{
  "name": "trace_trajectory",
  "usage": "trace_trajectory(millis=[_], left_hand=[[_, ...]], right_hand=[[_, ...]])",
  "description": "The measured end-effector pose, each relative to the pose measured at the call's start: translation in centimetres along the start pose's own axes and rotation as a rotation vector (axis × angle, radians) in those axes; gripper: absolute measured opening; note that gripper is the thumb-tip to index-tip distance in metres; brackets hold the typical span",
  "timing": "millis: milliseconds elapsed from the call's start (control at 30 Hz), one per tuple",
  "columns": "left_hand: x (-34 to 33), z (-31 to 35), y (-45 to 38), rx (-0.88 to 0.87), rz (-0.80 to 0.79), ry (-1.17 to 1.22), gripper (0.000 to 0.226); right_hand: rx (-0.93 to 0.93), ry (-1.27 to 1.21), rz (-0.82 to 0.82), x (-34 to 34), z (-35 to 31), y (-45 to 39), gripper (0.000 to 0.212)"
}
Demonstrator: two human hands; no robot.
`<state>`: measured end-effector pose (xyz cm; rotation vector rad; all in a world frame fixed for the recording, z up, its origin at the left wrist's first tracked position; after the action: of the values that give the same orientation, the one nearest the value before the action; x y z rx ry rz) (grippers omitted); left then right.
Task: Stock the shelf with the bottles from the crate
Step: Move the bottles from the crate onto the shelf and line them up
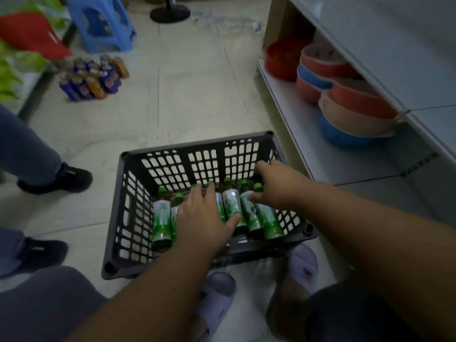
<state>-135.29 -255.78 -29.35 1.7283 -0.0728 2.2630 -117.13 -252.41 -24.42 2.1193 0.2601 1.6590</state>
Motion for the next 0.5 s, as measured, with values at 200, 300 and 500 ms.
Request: trace_trajectory(millis=[200, 300, 500], left_hand=[[-7.7, 0.2, -0.7, 0.135, -0.086, 0.071, 0.116], [-8.6, -0.1, -1.2, 0.114, -0.105, 0.058, 0.116], [-8.8, -0.2, -1.4, 0.093, -0.077, 0.075, 0.114]], right_hand=[[-0.153, -0.182, -0.109, -5.3, 1.7, -7.6, 0.067], [-0.299, -0.26, -0.124, -8.4, 2.8, -10.3, 0.069], [-0.451, -0.317, -0.213, -13.0, 3.6, -14.4, 0.073]])
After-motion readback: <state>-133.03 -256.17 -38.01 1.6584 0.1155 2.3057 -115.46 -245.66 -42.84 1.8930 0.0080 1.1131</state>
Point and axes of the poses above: each hand's wrist, its own y-axis away from the middle knuckle, its own x-axis out of the back of the hand, z = x × y, the point moved 1 cm from there along -y, towards the middle knuckle, and after that the axes turned 8 degrees about -x, right-handed, at the moved point
